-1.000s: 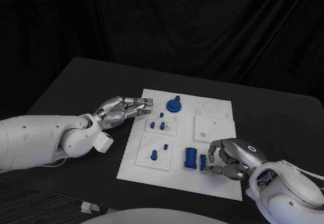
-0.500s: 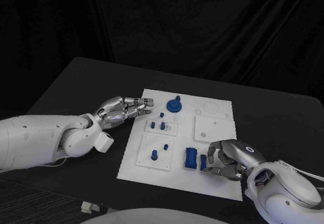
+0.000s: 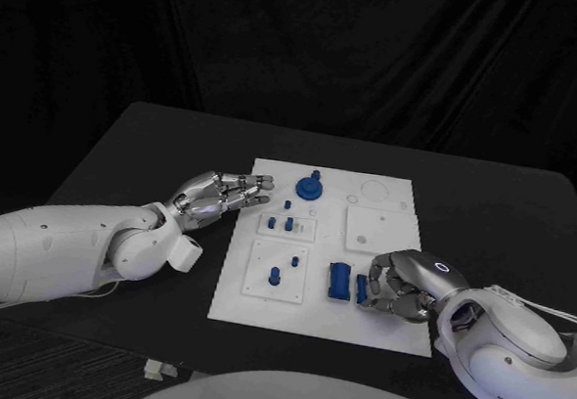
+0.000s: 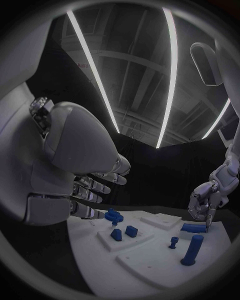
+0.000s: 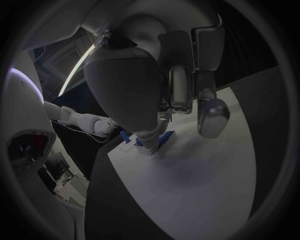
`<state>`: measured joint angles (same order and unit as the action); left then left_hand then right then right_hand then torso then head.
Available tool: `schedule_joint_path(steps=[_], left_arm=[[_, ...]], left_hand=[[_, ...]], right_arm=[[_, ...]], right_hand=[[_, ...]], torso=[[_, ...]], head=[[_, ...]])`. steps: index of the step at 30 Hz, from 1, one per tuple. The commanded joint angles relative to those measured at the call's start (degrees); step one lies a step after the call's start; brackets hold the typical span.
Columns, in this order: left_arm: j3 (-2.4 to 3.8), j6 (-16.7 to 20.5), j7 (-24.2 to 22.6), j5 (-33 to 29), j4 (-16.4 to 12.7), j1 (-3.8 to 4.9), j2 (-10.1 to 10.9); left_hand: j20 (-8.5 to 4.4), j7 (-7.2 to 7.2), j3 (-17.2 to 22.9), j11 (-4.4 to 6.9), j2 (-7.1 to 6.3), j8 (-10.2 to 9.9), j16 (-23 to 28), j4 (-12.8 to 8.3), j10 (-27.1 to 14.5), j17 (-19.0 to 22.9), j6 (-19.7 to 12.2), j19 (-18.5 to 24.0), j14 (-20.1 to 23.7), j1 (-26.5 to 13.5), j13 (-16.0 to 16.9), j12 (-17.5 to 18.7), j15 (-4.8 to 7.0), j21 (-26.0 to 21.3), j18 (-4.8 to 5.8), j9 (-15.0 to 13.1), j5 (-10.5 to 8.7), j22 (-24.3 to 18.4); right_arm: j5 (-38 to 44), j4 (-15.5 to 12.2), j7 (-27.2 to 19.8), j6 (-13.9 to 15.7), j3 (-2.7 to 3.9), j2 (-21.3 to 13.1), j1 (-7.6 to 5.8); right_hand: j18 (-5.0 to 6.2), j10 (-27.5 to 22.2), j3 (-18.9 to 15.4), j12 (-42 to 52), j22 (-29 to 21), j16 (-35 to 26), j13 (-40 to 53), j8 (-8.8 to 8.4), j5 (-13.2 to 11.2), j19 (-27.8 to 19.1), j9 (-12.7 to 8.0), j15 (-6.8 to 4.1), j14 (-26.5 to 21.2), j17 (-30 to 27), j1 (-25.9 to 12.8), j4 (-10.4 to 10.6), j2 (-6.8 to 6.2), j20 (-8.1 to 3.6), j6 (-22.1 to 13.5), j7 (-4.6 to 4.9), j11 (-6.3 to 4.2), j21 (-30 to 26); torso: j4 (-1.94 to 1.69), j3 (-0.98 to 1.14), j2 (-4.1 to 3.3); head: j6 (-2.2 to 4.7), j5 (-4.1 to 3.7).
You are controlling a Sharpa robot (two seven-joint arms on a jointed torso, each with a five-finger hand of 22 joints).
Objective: Assemble the parts on the task board
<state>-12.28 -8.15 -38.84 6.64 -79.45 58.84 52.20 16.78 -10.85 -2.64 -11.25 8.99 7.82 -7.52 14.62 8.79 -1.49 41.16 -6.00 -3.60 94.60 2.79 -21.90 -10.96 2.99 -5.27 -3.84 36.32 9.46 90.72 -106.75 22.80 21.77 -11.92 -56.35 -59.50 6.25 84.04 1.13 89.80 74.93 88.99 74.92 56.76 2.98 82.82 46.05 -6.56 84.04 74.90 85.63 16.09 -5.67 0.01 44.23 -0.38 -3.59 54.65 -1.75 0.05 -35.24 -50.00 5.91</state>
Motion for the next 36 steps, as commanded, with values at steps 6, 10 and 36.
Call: schedule_joint_path(steps=[6, 10, 36], left_arm=[[0.05, -0.8, -1.4, -0.2, 0.0, -0.08, -0.1], [0.05, -0.8, -1.4, -0.2, 0.0, -0.08, -0.1], [0.05, -0.8, -1.8, -0.1, 0.0, -0.08, 0.0]], left_hand=[[0.06, -0.62, 0.5, -0.18, -0.55, 0.3, 0.0, 0.0, 0.3, 0.0, -0.3, -0.2, 0.1, 0.2, 0.0, 0.2, -0.46, 0.1, 0.74, 0.0, 0.31, 0.0], [0.06, -0.63, 0.5, -0.19, -0.56, 0.3, 0.0, -0.1, 0.3, 0.0, -0.3, -0.2, 0.1, 0.3, 0.0, 0.2, -0.47, 0.1, 0.75, 0.0, 0.33, -0.1], [0.06, -0.66, 0.8, -0.26, -0.62, 0.3, 0.0, -0.2, 0.3, 0.0, -0.3, -0.2, 0.1, 0.4, 0.0, 0.1, -0.51, 0.0, 0.81, 0.0, 0.42, -0.2]], right_arm=[[-0.7, 0.3, 2.6, -0.2, 0.07, 0.1, 0.09], [-2.0, 0.5, 2.5, 0.3, 0.07, 0.2, 0.09], [-9.0, -4.2, 0.6, 0.7, 0.1, -3.4, -0.84]], right_hand=[[-0.59, 6.0, -1.0, 0.2, 7.6, 0.2, 15.1, 1.14, -0.2, 0.1, 0.8, -0.62, 5.4, 12.6, -0.2, -0.4, 0.71, -0.57, 2.2, -0.39, -0.74, 0.8], [-0.6, 6.0, -0.7, 0.2, 7.7, 0.3, 15.1, 2.25, -0.2, 0.2, 2.2, -0.85, 5.5, 12.9, 0.3, -0.7, 2.52, -0.73, 4.3, -0.77, -1.21, 1.0], [-0.57, 6.0, -5.9, 0.2, 7.6, 0.3, 15.1, 3.93, -0.2, 0.0, 6.5, -1.31, 5.5, 12.9, -1.5, 0.6, -2.75, -1.23, 6.8, -1.14, -1.51, 1.1]], torso=[[0.02, 0.01, 0.0], [0.01, 0.01, -0.03], [0.03, 0.01, 0.01]], head=[[0.0, 0.23], [0.0, 0.3], [0.0, 0.48]])
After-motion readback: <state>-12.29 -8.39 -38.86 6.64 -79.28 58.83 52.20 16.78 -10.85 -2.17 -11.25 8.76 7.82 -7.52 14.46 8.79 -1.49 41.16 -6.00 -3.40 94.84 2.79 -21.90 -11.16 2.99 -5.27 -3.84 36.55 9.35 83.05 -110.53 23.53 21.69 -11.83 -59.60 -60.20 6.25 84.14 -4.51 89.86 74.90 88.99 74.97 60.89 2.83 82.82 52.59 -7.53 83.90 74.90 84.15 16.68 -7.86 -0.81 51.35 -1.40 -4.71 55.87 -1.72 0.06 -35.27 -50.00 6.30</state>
